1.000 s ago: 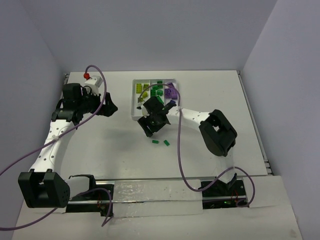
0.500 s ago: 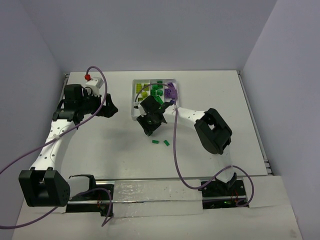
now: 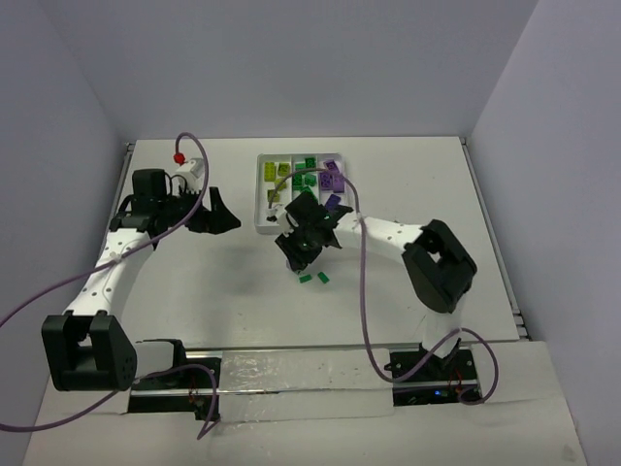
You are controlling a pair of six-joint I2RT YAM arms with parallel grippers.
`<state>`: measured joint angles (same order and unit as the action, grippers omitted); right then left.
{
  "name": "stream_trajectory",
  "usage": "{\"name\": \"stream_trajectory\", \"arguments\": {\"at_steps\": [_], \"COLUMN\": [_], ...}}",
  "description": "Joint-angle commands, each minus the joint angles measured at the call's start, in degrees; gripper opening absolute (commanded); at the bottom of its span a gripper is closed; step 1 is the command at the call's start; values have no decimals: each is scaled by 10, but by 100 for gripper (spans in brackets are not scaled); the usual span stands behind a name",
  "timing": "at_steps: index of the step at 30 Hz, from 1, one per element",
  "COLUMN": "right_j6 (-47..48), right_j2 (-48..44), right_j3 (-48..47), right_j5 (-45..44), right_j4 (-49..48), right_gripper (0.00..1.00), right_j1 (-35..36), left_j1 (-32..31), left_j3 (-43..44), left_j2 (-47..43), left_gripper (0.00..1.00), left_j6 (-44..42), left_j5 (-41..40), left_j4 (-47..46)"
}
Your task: Sort the legos into containers by color
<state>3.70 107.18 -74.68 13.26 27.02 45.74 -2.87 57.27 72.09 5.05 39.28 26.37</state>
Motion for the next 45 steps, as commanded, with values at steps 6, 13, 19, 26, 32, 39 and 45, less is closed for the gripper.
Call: {"name": "stream_trajectory", "arguments": {"at_steps": [6,13,19,26,32,39,45], "right_j6": [62,77,83,80,80,81,84], "right_j2": [-213,-222,-218,-221,-225,-225,-227], "right_j3": [30,6,-3,-12,-14,-4,0], "right_j5": [110,105,90,84,78,61,48], "right_j4": [-28,-9,-5,-3,-3,-12,-15], "right_gripper": [0,0,0,0,0,0,0], "right_j1": [5,21,34,38,38,38,39], "left_j1": [-26,-79,-104,-132,-145,-148,-148], "left_j3": [-42,-51,-40,-35,-17,-4,-9], "left_j2": [37,46,53,78,100,108,117], "left_gripper": [90,91,88,82,76,54,38], "left_j6": [130,220,232,223,218,220,248], "left_j5": [214,257,254,240,246,278,321], "left_j4": [-70,-150,-157,-148,-134,-133,-164]}}
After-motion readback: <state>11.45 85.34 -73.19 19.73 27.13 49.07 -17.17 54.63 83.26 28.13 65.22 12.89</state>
